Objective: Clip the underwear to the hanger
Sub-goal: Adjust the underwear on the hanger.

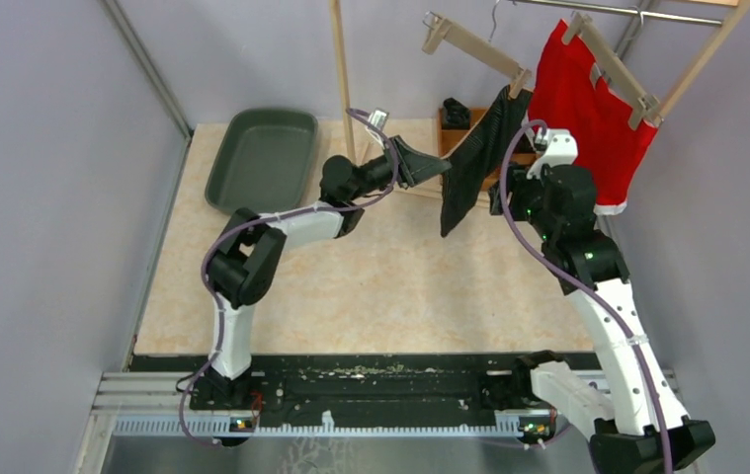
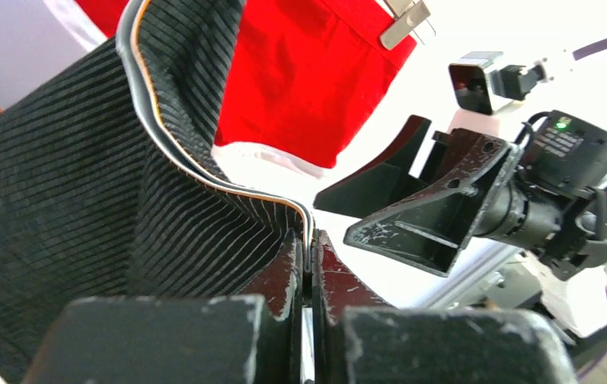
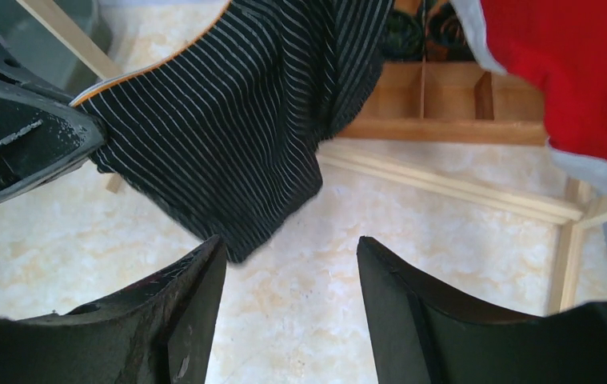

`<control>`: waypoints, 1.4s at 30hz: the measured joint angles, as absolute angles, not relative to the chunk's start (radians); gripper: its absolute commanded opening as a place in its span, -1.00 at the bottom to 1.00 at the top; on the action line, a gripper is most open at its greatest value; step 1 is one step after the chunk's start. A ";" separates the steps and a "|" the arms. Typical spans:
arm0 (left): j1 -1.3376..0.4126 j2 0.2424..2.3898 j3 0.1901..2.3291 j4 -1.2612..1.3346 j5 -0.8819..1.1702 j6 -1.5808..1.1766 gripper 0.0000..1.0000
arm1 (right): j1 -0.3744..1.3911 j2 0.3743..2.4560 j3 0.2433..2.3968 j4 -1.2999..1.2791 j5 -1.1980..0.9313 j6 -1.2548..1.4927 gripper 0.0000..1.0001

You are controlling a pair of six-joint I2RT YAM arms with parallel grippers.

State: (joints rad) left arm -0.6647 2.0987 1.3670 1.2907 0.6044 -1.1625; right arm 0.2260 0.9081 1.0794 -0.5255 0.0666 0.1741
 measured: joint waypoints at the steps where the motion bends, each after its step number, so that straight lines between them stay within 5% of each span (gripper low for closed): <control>1: -0.665 2.071 1.376 1.238 0.608 -1.121 -1.00 | 0.226 0.907 1.097 -0.530 0.066 0.174 0.21; 20: -0.670 1.847 1.610 0.462 0.523 -0.511 -1.00 | 0.226 1.039 1.473 -0.517 0.029 0.229 0.08; 42: -0.770 1.724 1.470 0.382 0.401 -0.390 -1.00 | 0.226 1.237 1.961 -0.630 0.130 0.152 0.32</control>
